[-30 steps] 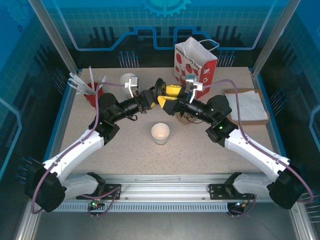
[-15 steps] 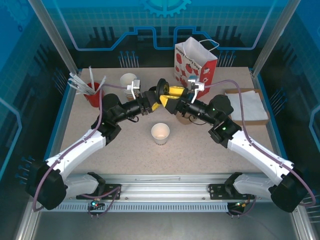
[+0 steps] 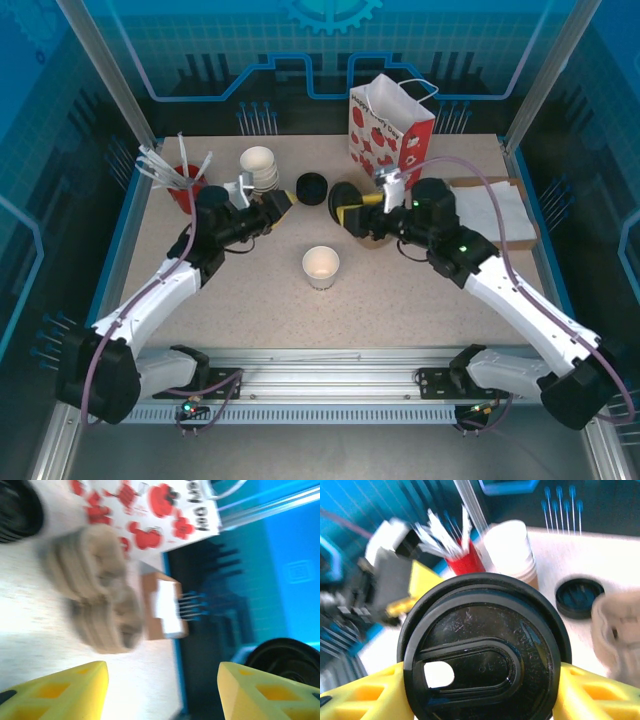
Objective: Pack the takeout coffee
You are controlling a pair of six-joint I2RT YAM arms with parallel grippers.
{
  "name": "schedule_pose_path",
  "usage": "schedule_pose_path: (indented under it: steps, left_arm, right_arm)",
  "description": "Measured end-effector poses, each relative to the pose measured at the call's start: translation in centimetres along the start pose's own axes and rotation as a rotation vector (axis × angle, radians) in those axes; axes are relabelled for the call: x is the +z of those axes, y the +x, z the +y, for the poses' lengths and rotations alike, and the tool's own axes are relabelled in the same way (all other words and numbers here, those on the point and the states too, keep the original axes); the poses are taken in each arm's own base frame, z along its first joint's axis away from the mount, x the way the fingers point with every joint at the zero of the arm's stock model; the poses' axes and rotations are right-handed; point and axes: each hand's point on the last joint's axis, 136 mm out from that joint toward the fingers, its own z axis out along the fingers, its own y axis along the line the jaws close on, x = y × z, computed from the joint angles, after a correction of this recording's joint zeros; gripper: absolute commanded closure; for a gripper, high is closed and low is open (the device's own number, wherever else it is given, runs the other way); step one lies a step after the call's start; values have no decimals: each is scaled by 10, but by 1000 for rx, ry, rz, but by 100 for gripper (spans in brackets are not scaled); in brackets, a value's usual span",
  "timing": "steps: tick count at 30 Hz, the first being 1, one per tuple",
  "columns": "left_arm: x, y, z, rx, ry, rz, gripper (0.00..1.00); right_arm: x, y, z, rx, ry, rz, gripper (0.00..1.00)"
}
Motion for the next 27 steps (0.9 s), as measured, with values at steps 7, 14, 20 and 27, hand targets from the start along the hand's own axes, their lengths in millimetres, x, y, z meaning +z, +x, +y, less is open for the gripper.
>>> schedule_pose_path:
  steps: [7, 14, 20, 27]
  left_arm:
    - [-28, -7, 48, 159, -249, -53, 27]
    - [-49, -10, 62, 234, -342, -86, 27]
    - [-57, -7, 67, 260, -374, -84, 26]
    - [-60, -7, 65, 265, -376, -91, 26]
  right_arm:
    - [48, 72, -2, -133, 86, 362, 40]
    - [79, 107, 0, -230, 105, 566, 41]
    - [92, 128, 2, -277, 113, 672, 41]
    - [94, 138, 0, -306, 127, 736, 41]
